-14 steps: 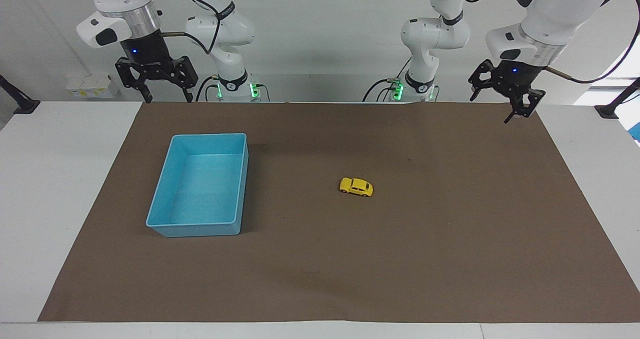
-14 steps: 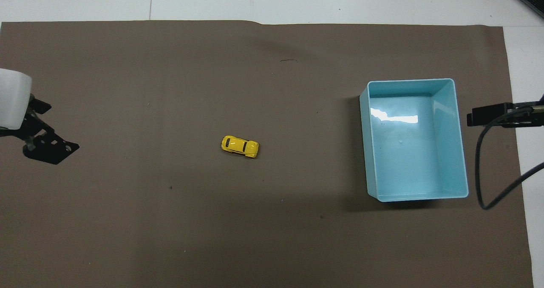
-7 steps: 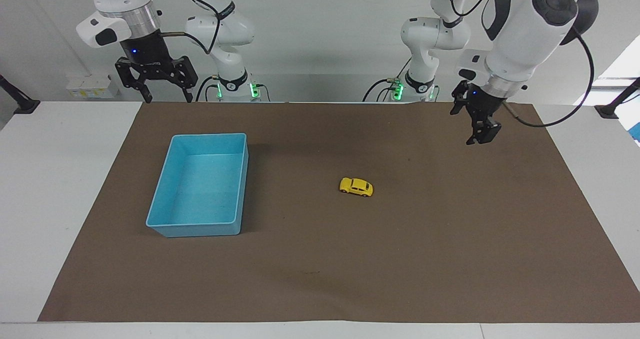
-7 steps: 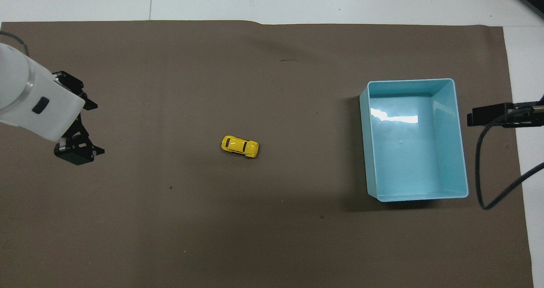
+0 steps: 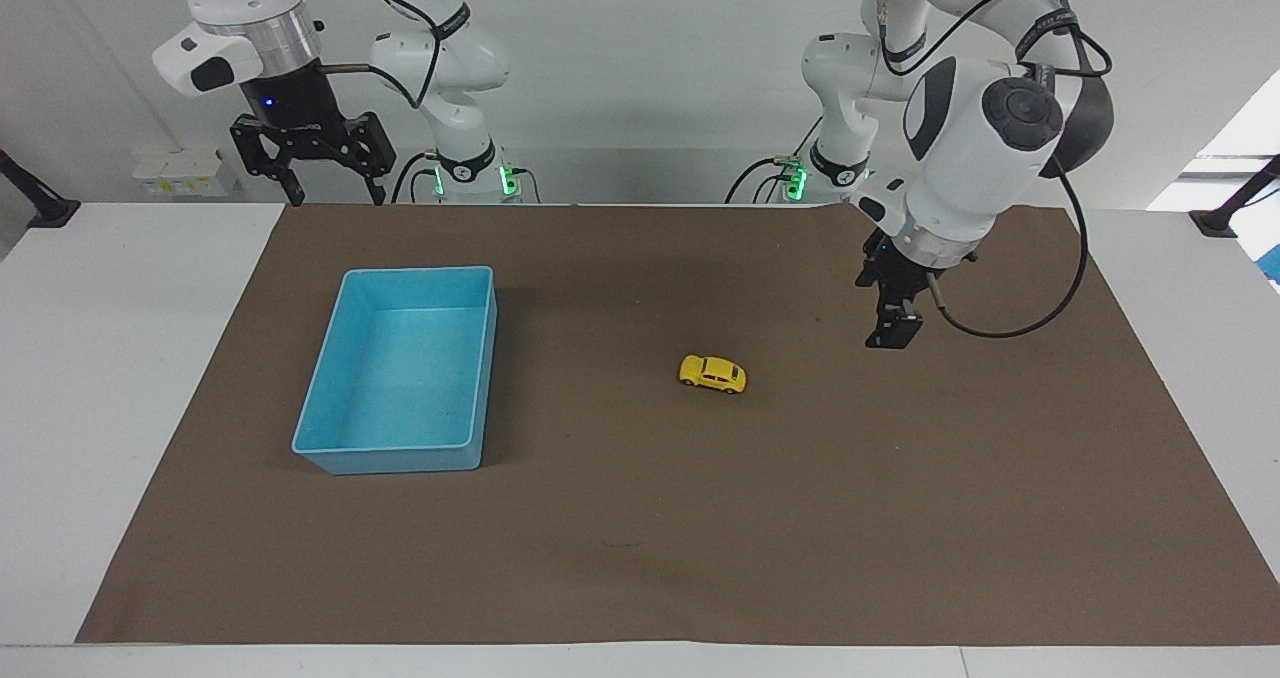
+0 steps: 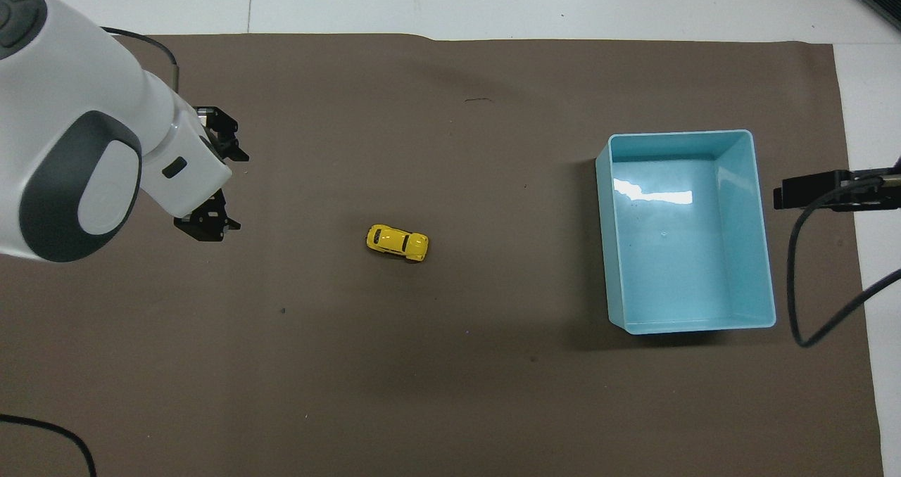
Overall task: Wind up and store yellow beetle car
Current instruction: 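Reach the left gripper over to the yellow beetle car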
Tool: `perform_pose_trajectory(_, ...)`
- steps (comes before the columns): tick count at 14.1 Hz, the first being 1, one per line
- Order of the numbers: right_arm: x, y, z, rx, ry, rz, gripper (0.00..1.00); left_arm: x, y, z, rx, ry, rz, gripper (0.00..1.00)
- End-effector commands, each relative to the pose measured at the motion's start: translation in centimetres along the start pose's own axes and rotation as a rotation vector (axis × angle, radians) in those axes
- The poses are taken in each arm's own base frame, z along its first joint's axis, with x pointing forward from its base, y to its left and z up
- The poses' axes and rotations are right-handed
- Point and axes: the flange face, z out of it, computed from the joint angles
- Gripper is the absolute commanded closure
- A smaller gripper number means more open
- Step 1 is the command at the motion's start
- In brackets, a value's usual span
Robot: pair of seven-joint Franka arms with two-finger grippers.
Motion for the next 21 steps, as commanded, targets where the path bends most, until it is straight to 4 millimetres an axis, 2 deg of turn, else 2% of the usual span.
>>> perform_pose_trajectory(1,-0.7,0.3,-0.2,0.005,-0.007,0.012,0.00,3.7,0.4,4.1,0.036,0.022,0.056,0.00)
perform_pose_trajectory(5,-0.7,0.3,-0.2,0.005,-0.006,0.012,0.00,7.7,2.0,9.3,0.070,0.024,0.050,0.00)
perform_pose_trajectory(6,-0.6,0.4,-0.2,0.005,-0.006,0.013,0.00,9.4,2.9,10.6,0.081,0.025,0.066,0.00)
perform_pose_trajectory(8,-0.6,0.5,-0.2,0.005,-0.006,0.015,0.00,10.6,3.9,12.9,0.089,0.026,0.053,0.00)
perform_pose_trajectory(9,-0.6,0.4,-0.2,0.005,-0.006,0.013,0.00,11.9,4.8,13.9,0.098,0.027,0.062,0.00)
perform_pose_trajectory(11,-0.6,0.5,-0.2,0.005,-0.006,0.015,0.00,12.1,5.2,15.4,0.106,0.029,0.045,0.00)
perform_pose_trajectory(12,-0.6,0.4,-0.2,0.005,-0.006,0.013,0.00,13.4,5.8,16.2,0.115,0.032,0.039,0.00)
perform_pose_trajectory(14,-0.6,0.4,-0.2,0.005,-0.006,0.013,0.00,13.8,6.2,17.5,0.121,0.033,0.034,0.00)
perform_pose_trajectory(16,-0.6,0.5,-0.2,0.005,-0.006,0.015,0.00,14.9,6.3,19.0,0.129,0.034,0.022,0.00)
perform_pose_trajectory(18,-0.6,0.5,-0.2,0.005,-0.006,0.015,0.00,15.0,6.2,20.7,0.116,0.026,0.016,0.00)
perform_pose_trajectory(21,-0.6,0.5,-0.2,0.005,-0.006,0.015,0.00,14.9,5.8,21.1,0.127,0.023,0.012,0.00)
